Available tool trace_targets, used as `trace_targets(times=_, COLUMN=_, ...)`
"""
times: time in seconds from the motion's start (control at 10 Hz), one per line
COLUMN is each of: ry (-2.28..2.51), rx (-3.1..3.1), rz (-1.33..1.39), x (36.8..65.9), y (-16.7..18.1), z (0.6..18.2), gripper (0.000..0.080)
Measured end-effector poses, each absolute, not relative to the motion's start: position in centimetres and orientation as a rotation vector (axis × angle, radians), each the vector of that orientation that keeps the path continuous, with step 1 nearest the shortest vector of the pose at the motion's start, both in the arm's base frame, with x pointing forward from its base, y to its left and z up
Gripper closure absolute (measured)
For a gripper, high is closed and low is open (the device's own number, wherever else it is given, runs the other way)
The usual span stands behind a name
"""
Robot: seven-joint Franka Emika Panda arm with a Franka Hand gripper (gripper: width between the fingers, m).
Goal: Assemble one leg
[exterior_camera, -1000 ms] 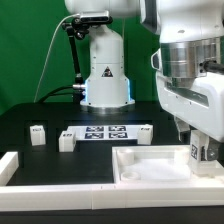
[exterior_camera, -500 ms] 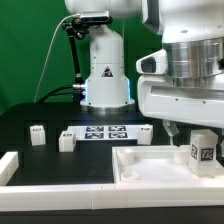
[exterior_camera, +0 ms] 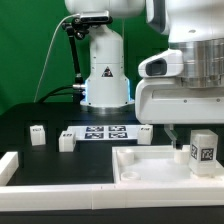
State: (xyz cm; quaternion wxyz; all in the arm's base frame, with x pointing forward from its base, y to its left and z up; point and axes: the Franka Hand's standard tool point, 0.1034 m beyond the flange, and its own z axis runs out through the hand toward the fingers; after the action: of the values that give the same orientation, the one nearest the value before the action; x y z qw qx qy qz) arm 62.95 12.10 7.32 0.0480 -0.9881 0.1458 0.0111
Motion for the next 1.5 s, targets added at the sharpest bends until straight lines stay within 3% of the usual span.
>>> trace_targets(times=0.3, ry=0.050, rx=-3.051, rz=0.001, x=63.07, y=11.89, z=7.21, gripper=0.0150)
trace_targets(times=0.6, ry=-0.019, rx=-3.053, rz=-0.019, x=63.23, y=11.87, z=7.21, gripper=0.0150)
trace_targets(times=0.8, ry=-0.019, rx=-3.053, rz=-0.019, x=63.23, y=11.85, z=7.20, gripper=0.0409)
trace_targets(times=0.9, ry=0.005, rx=-3.052, rz=-0.018, x=63.23, y=11.83, z=7.20, gripper=0.0409)
trace_targets(times=1.0, ry=0.038, rx=-3.052, rz=-0.017, x=63.23, y=11.80, z=7.20, gripper=0.0508)
trace_targets(times=1.2, ry=0.099, rx=-3.050, rz=-0.014, x=63.24, y=11.78, z=7.19, gripper=0.0508)
trace_targets(times=1.5, ry=0.648, rx=-2.971, rz=-0.004, x=63.24, y=11.42, z=7.09, gripper=0.0508)
